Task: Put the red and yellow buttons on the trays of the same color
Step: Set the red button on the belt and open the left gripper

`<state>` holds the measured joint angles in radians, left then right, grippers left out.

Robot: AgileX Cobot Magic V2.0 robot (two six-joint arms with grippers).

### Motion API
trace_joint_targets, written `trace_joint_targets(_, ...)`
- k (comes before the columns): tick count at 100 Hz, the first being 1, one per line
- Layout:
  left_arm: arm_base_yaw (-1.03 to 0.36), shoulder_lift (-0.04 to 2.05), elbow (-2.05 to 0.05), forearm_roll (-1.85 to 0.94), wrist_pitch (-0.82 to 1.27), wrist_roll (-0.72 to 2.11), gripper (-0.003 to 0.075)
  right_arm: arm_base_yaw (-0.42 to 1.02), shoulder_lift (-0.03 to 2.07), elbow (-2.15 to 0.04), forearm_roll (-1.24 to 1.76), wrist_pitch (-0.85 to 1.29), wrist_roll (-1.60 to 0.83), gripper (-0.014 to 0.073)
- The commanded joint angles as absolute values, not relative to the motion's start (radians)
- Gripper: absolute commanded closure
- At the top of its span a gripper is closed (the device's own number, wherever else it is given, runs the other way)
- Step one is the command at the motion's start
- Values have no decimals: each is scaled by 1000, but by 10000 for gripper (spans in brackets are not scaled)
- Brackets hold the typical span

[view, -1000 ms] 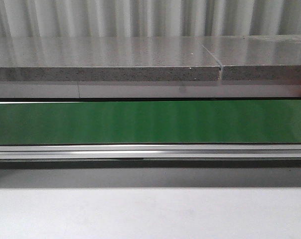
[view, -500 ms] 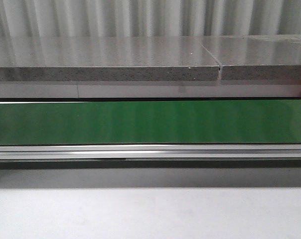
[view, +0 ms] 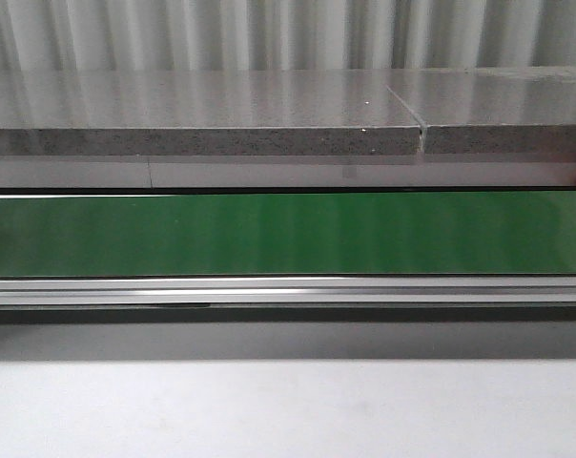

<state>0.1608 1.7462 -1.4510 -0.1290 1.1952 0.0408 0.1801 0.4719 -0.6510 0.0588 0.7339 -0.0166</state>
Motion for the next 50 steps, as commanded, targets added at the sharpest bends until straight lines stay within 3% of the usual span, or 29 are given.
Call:
trace_joint_targets(1, 153, 1704, -1474, -161, 1175, 44, 162, 183, 474, -677, 53, 673, -27, 700)
trace_joint_targets(50, 221, 1652, -1531, -208, 1064, 38, 165, 183, 474, -677, 53, 673, -27, 700)
